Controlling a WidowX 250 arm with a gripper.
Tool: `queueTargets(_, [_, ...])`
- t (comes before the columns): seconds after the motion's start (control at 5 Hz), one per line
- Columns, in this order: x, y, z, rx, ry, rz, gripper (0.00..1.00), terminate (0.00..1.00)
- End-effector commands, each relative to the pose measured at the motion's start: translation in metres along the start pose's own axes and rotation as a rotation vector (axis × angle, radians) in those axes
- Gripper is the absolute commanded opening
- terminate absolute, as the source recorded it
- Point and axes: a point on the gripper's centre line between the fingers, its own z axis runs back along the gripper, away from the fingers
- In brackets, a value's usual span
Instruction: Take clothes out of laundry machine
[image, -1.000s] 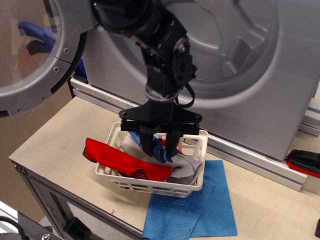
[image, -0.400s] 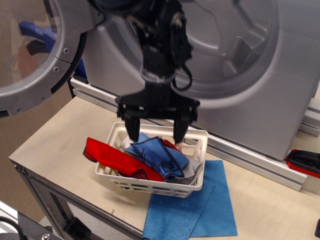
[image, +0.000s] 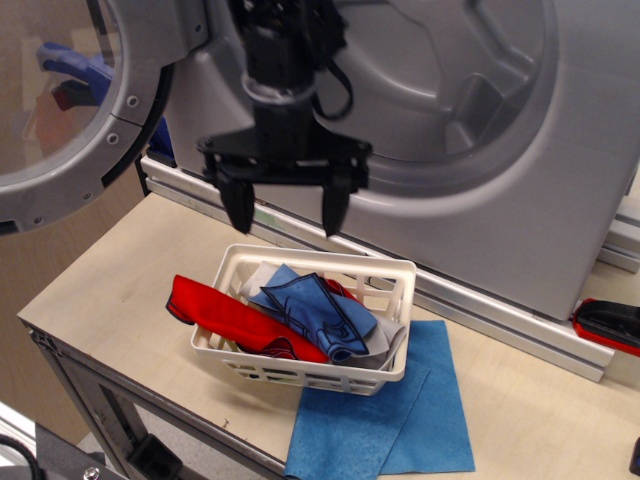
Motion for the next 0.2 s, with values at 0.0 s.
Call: queueTargets(0.0, [0.0129, -0.0063, 0.0255, -0.024, -0.059, -0.001, 1.0, 1.0])
